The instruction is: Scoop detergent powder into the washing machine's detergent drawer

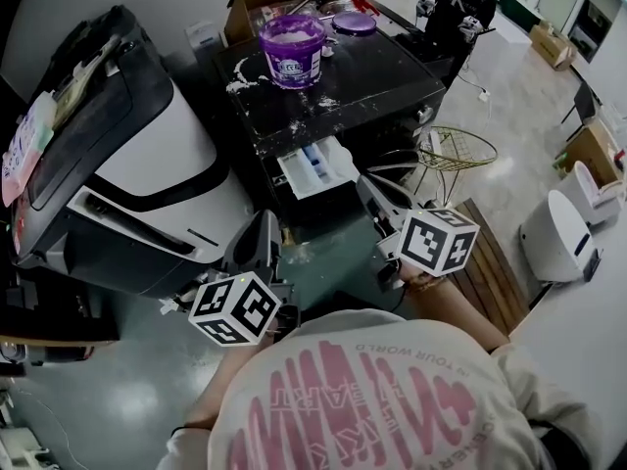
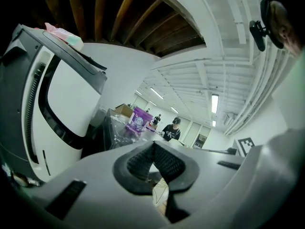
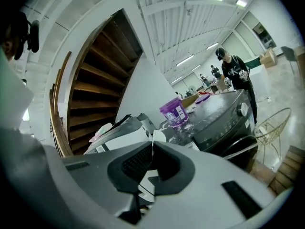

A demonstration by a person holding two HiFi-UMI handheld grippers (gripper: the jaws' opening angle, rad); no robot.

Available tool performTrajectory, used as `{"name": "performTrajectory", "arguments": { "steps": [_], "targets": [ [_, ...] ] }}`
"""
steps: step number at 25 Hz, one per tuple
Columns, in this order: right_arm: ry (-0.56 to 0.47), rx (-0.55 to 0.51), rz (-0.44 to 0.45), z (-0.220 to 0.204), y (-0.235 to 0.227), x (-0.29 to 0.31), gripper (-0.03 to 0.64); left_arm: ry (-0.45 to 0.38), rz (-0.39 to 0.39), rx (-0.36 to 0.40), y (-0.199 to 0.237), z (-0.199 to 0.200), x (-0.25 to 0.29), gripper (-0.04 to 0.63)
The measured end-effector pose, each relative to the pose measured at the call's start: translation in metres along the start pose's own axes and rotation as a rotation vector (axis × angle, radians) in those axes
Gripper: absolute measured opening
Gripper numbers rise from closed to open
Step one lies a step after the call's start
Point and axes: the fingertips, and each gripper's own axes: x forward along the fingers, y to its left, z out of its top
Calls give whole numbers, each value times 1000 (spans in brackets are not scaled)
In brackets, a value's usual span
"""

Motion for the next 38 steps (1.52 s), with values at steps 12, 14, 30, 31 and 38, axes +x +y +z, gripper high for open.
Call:
{"name": "performTrajectory", "arguments": {
  "steps": [12, 14, 30, 31, 38],
  "targets": [
    [101, -15, 28, -27, -23, -4, 3, 15, 71, -45, -5, -37, -7, 2],
    [114, -13, 31, -31, -25, -4, 3, 15, 80, -45, -5, -39, -8, 2],
    [146, -37, 50, -40, -29, -20, 3, 14, 96, -35, -21, -48, -14, 2],
    [147, -37, 51, -40, -29, -21, 3, 14, 97, -35, -21, -48, -15, 2],
    [146, -45, 51, -41, -28, -24, 3, 20, 98, -29, -23, -49, -17, 2]
  ]
}}
